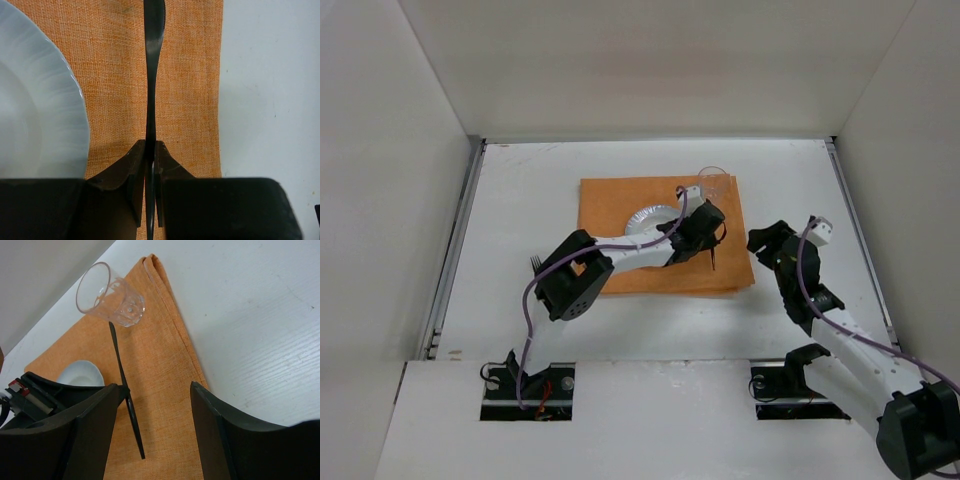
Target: Set the dinner table for one person
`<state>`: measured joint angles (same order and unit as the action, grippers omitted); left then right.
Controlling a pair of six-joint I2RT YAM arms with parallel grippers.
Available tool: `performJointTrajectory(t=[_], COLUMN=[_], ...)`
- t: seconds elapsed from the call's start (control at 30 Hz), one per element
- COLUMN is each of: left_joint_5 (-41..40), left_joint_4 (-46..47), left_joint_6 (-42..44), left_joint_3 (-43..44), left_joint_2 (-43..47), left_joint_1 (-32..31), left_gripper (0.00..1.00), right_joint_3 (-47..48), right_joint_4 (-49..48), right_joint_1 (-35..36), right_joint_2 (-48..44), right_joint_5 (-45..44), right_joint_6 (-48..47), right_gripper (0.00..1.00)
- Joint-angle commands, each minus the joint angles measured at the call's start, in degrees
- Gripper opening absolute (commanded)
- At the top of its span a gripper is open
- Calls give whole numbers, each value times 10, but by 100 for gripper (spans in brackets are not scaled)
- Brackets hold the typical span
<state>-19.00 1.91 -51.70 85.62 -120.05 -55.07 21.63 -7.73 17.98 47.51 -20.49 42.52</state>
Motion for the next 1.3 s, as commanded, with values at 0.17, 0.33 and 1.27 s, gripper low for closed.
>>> performJointTrajectory(t=[0.17,0.33,1.27], left_joint_5=[19,18,-101], left_joint_4=[25,19,-22], left_joint_6=[-41,-38,73], left_joint_3=[31,37,-342], left_joint_2=[-28,-35,409], left_joint_1=[2,1,63], left_gripper=[3,4,16], right_joint_3=[-3,1,14], right_joint_4=[-21,-21,-27], right_joint_1=[-5,-5,14], right_joint_2=[-24,-8,24], right_joint_5=[-1,3,18], right_joint_6=[5,5,-2], right_gripper=[65,65,16])
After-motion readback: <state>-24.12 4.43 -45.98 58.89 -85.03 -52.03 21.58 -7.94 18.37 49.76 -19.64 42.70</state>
